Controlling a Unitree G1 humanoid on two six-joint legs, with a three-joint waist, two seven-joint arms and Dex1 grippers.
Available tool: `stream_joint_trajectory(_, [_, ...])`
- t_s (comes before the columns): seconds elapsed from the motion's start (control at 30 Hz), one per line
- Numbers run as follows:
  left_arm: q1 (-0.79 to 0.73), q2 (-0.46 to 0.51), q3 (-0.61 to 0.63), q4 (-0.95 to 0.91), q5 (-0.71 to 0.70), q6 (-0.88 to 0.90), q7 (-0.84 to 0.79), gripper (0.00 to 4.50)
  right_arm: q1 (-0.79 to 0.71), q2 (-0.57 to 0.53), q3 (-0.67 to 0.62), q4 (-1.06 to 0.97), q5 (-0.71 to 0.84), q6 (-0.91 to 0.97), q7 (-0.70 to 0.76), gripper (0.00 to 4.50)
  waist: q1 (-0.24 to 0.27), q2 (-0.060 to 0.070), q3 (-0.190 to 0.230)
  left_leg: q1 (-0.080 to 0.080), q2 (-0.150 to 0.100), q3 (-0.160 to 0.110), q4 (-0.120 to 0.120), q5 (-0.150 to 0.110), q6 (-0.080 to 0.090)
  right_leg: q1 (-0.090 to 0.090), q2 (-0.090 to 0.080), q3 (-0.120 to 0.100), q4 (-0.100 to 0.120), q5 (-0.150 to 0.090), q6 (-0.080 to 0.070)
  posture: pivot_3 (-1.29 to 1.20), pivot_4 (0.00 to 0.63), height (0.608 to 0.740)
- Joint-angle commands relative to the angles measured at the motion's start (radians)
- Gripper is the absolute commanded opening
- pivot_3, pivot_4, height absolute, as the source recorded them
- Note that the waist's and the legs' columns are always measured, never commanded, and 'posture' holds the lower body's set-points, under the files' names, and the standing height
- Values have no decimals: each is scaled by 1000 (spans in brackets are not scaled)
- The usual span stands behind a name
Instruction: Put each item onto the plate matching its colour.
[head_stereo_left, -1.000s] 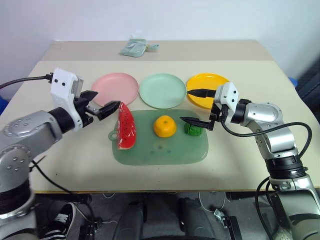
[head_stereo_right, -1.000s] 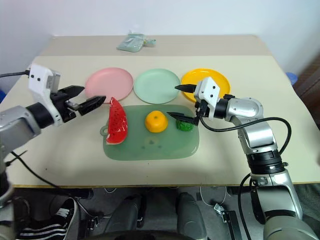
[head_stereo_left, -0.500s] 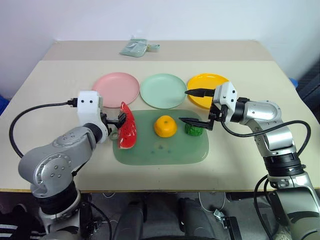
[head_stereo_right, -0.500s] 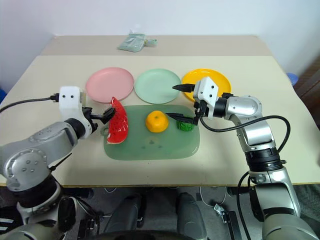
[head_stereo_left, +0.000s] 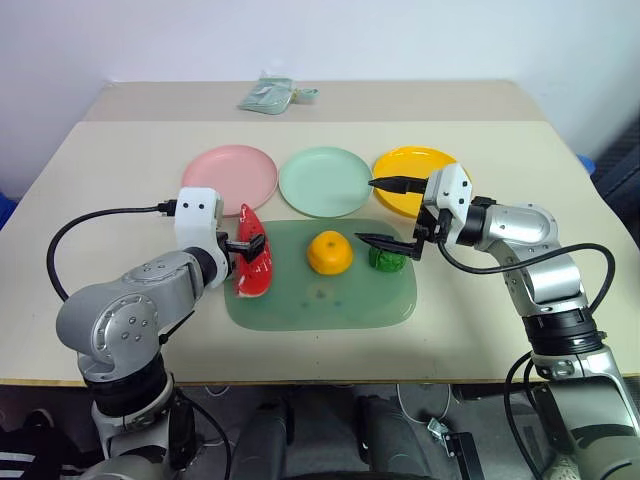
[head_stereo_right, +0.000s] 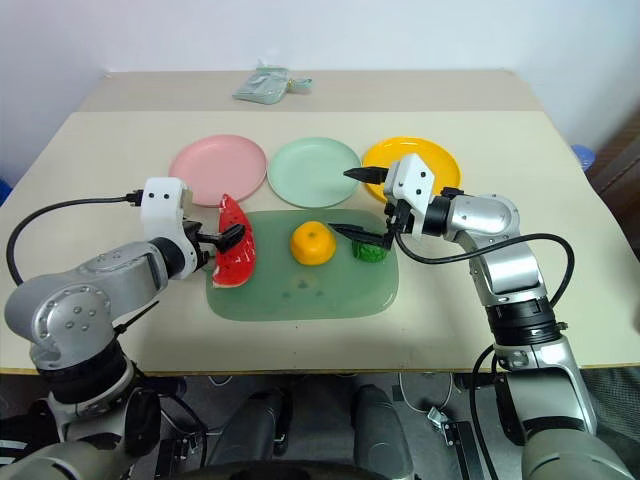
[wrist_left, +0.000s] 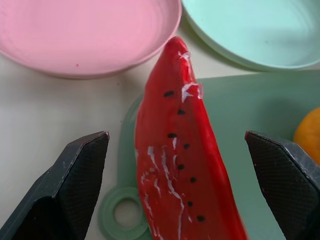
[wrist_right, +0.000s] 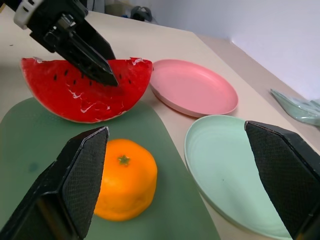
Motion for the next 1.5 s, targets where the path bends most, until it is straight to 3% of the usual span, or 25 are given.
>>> stream_joint_trajectory(0.03, [-22, -11, -19, -10, 25, 11, -30, 4500, -7, 2, -17, -44, 6, -2, -15, 4455, 0, 0, 0, 0, 0, 0, 0, 0, 0, 0, 0, 0, 0, 0, 0, 0, 150, 738])
stream_joint_trajectory(0.17, [-30, -12, -29, -7, 54, 18, -53, 2844, -8, 3, -16, -44, 6, -3, -20, 4500, 0, 0, 0, 0, 0, 0, 0, 0, 0, 0, 0, 0, 0, 0, 0, 0, 150, 738])
stream_joint_trajectory(0.33, [-47, 7, -16, -22, 75, 47, -92, 387, -9, 4, -15, -39, 6, -4, -24, 4500, 0, 0, 0, 0, 0, 0, 0, 0, 0, 0, 0, 0, 0, 0, 0, 0, 150, 738])
stream_joint_trajectory(0.37, [-48, 32, -25, -30, 71, 50, -110, 214, -10, 5, -12, -35, 3, -6, -24, 4500, -1, 0, 0, 0, 0, 0, 0, 0, 0, 0, 0, 0, 0, 0, 0, 0, 150, 738])
stream_joint_trajectory(0.5, [-47, 110, -59, -57, 74, 30, -158, 180, -10, 8, -12, -39, 5, -2, -25, 4500, -3, 0, 0, 0, 0, 0, -1, 0, 0, 0, 0, 0, 0, 0, 0, 0, 150, 738])
stream_joint_trajectory(0.63, [-36, 268, -102, -50, 93, -70, -238, 180, -15, 16, -19, -42, 18, 6, -30, 4500, -3, 0, 0, 0, 0, 0, -1, 0, 0, 0, 0, 0, 0, 0, 0, 0, 150, 738])
stream_joint_trajectory(0.87, [-103, 331, -27, 135, 145, -322, -328, 180, -33, 36, -22, -31, 22, 14, -49, 4500, 2, 0, 0, 0, 0, 0, -1, 0, 0, 0, 0, 0, 0, 0, 0, 0, 150, 738])
stream_joint_trajectory(0.97, [-174, 304, -8, 320, 177, -447, -326, 180, -50, 44, -26, -24, 24, 18, -58, 4500, 1, 0, 0, 0, 0, 0, -1, 0, 0, 0, 0, 0, 0, 0, 0, 0, 150, 738])
stream_joint_trajectory(1.07, [-241, 280, -39, 546, 204, -696, -436, 180, -102, 63, -34, 49, -36, 4, -144, 4500, 0, 0, 0, 0, 0, 1, -1, 0, -1, 0, 0, 0, 0, 0, 0, 0, 150, 738])
stream_joint_trajectory(1.23, [-386, 213, -67, 933, 299, -975, -432, 180, -104, 70, -23, 52, -44, 11, -164, 4500, 3, 0, 0, -1, 0, 0, -1, 1, -1, -1, 0, -1, -2, 0, 0, 0, 150, 738])
stream_joint_trajectory(1.47, [-494, 193, -105, 1273, 379, -1242, -498, 180, -73, 59, -29, 8, -52, 24, -179, 4500, -3, 0, 0, -2, 0, 1, -2, 0, -1, -3, 0, -1, -1, 0, 0, 0, 150, 738])
stream_joint_trajectory(1.5, [-503, 189, -105, 1299, 382, -1274, -511, 1183, -69, 57, -30, 2, -52, 26, -180, 4500, -3, 0, 0, -2, 0, 1, -2, 0, -1, -3, 0, -1, -1, 0, 0, 0, 150, 738])
